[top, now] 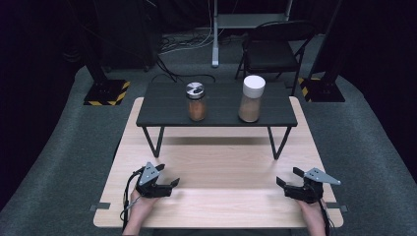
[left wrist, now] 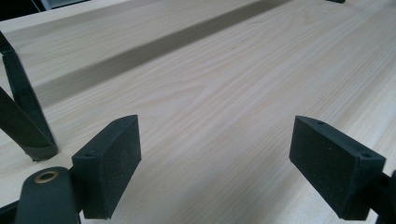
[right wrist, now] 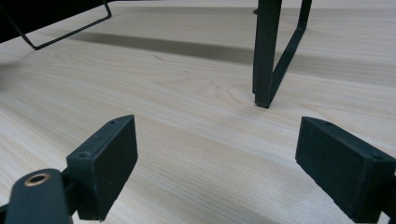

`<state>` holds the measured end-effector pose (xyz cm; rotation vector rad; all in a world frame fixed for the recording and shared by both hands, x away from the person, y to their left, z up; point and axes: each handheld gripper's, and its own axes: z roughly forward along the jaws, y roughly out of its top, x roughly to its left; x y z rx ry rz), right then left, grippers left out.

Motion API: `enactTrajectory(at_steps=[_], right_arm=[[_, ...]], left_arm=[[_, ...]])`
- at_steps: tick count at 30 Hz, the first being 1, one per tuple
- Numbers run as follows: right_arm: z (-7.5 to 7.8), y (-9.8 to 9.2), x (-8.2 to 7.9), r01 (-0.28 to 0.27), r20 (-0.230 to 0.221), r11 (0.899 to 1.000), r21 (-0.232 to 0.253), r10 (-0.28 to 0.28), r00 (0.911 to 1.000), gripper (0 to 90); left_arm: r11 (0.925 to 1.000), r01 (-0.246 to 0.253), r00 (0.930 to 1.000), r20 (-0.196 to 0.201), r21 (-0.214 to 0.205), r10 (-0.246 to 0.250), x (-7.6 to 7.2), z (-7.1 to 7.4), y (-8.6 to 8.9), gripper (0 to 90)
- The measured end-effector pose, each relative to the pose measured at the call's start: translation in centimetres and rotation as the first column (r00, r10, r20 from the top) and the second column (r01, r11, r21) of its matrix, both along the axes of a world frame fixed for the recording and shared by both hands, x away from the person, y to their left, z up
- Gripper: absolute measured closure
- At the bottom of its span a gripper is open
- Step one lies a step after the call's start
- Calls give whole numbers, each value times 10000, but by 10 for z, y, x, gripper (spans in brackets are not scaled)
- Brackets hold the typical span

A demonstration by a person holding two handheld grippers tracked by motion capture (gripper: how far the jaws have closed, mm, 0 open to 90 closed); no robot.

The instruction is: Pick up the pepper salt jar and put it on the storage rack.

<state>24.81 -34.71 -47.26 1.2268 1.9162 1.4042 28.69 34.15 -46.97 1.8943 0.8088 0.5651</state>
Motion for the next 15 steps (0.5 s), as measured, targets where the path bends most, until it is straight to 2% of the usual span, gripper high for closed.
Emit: enactTrajectory(at_steps=[15], right_arm=[[0, -1, 0, -62, 39, 10000, -38, 62, 10000, 116]], left_arm=[[10000, 5, 10000, 3, 4, -5, 0, 0, 0, 159]])
